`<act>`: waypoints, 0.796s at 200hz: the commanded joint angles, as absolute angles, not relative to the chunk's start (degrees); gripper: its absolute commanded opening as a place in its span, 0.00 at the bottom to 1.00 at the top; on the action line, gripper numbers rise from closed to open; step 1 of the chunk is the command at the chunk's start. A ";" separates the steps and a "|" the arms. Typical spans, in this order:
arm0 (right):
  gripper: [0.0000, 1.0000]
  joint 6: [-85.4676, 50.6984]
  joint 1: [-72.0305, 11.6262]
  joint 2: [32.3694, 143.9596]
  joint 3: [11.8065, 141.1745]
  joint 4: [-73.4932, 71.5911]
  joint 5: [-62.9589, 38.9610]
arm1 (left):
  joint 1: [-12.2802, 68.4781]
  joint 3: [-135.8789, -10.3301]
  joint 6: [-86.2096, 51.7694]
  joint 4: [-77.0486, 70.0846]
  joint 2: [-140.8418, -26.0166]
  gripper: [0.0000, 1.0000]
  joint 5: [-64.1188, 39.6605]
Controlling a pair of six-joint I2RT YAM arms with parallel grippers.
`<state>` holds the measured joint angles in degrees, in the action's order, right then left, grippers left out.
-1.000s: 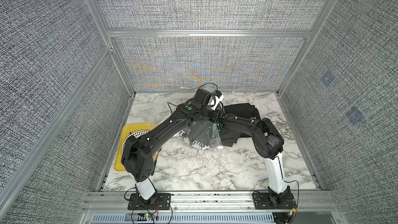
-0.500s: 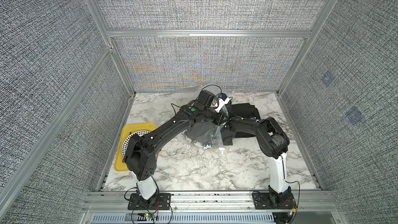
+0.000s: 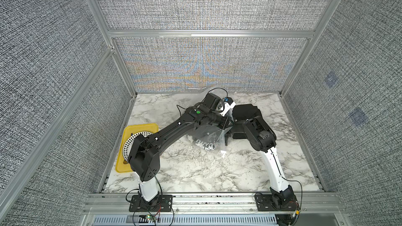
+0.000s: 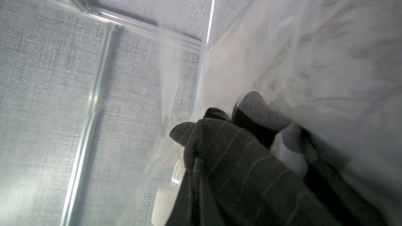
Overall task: Place the folded shirt into the vacuum bag
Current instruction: Place the shirt in the vacuum bag.
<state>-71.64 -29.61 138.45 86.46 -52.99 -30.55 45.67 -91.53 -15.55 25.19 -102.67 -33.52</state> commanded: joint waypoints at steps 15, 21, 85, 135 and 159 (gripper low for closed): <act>0.00 -78.35 -29.63 139.95 89.86 -53.63 -25.12 | 46.45 -92.54 -16.31 24.10 -103.39 0.00 -38.60; 0.00 -79.07 -29.63 140.12 89.87 -54.44 -24.36 | 46.57 -92.70 -16.45 23.86 -103.58 0.00 -39.10; 0.00 -87.08 -30.31 145.98 94.24 -57.24 -21.13 | 47.09 -93.05 -18.03 22.41 -103.95 0.00 -40.05; 0.40 -71.67 -30.15 137.56 86.63 -43.83 -24.76 | 45.78 -93.87 -15.11 27.79 -103.32 0.00 -24.61; 0.49 -63.68 -30.21 132.86 83.31 -38.37 -26.79 | 44.20 -93.67 -15.12 27.37 -102.68 0.00 -22.20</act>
<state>-74.39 -29.95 136.40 85.52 -45.60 -24.32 45.43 -93.54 -16.23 28.49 -103.59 -27.70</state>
